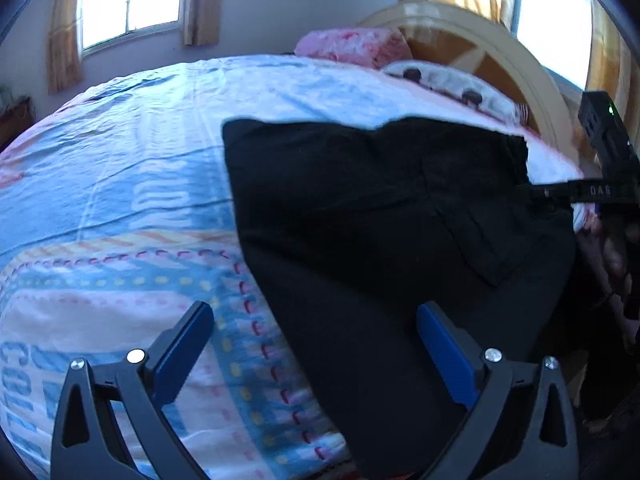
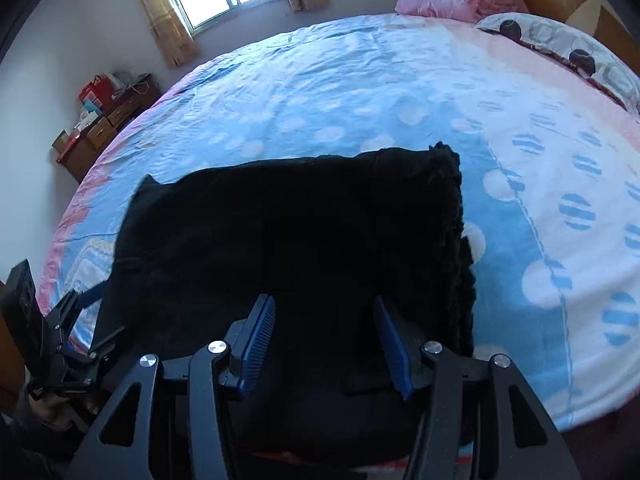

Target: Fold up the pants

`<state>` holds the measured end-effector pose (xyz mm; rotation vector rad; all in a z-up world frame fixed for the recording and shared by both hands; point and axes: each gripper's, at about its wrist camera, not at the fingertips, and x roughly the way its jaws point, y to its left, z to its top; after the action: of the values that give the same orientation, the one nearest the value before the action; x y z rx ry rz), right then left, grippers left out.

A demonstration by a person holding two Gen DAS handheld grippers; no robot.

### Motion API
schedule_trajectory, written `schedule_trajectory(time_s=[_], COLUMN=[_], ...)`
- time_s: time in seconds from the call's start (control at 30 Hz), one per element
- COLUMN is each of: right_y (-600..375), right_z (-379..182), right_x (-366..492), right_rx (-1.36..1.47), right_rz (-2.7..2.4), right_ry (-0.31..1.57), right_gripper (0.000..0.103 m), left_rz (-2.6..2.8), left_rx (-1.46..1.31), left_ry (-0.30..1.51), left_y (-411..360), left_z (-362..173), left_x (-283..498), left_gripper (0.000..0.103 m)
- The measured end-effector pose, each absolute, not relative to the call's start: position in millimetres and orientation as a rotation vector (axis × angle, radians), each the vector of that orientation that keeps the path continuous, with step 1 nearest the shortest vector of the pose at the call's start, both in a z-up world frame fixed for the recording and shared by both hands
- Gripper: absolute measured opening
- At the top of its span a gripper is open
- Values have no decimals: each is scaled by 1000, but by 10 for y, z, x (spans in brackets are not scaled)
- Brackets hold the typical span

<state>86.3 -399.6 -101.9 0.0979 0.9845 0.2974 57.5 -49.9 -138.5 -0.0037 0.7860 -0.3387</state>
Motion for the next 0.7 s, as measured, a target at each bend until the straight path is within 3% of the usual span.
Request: schedule_trajectory(time_s=[0.3,0.53,0.7], right_y=[-3064,-2099,-2076], right_z=[-245,-809,-1167], right_x=[831,1565,1862], right_rx=[20,85,152], right_rz=[641,778,707], right_ry=[899,1113,1208], right_gripper=[54,53,53], left_rz=[-325,-323,-329], left_rx=[22,-11,-10], left_ry=[770,807,804], left_y=[-381,-322,-321], left_z=[-1302,-1442,-1455], left_x=[377,387,405], left_gripper=[103,103,103])
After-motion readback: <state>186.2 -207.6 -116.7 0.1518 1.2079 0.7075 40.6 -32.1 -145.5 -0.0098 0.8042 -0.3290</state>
